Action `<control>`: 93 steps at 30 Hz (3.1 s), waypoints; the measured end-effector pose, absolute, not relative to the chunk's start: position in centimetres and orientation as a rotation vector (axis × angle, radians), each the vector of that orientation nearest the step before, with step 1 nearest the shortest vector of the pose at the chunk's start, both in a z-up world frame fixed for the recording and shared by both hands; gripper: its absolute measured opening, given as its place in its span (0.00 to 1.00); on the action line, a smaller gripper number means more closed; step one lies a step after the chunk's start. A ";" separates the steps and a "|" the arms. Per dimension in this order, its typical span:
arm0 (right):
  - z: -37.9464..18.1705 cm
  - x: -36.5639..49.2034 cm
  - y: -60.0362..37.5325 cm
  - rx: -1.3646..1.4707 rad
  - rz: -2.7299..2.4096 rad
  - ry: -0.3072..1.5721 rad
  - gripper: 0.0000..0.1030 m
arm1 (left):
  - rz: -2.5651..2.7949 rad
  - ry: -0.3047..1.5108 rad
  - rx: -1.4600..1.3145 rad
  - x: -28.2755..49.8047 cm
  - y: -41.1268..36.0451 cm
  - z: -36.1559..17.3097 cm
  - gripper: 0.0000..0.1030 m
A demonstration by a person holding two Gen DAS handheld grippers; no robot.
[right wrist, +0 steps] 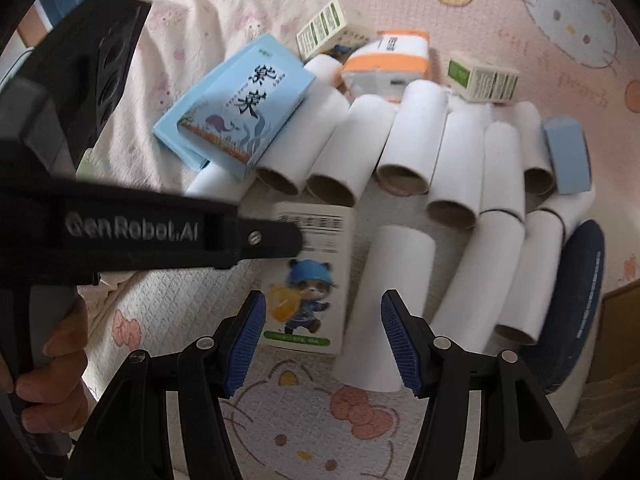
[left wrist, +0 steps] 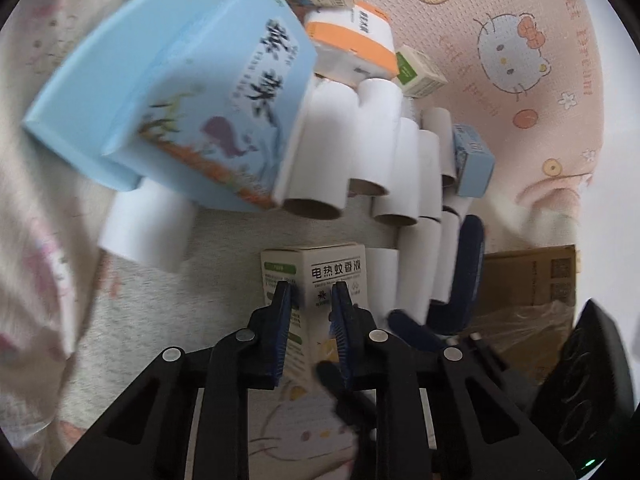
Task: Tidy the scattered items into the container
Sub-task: 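Lower the right gripper onto the white mosquito liquid box, then close the right gripper on the mosquito liquid box and lift it, then carry the mosquito liquid box with the right gripper over the cardboard box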
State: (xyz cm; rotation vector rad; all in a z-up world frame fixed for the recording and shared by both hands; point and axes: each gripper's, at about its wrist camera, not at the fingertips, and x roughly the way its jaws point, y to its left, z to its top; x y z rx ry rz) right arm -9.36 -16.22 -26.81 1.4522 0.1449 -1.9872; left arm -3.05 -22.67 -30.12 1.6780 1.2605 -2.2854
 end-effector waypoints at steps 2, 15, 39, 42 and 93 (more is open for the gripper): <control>-26.9 -9.6 -16.2 1.454 -1.982 0.112 0.56 | -2.297 1.243 1.692 -3.5 -22.4 -30.0 0.22; -28.6 -12.0 -17.7 1.627 -1.915 -0.031 0.47 | -2.301 1.264 1.682 -3.0 -22.9 -30.2 0.16; -25.4 -13.4 -8.2 1.646 -2.065 -0.553 0.45 | -2.592 0.981 1.591 -4.7 -18.8 -22.0 0.51; -24.7 -13.5 -6.7 1.644 -2.076 -0.613 0.45 | -2.570 0.960 1.624 -4.0 -18.3 -22.7 0.51; -11.0 -14.5 14.1 1.321 -2.494 -0.982 0.44 | -3.025 1.035 1.536 -14.4 2.4 -11.0 0.39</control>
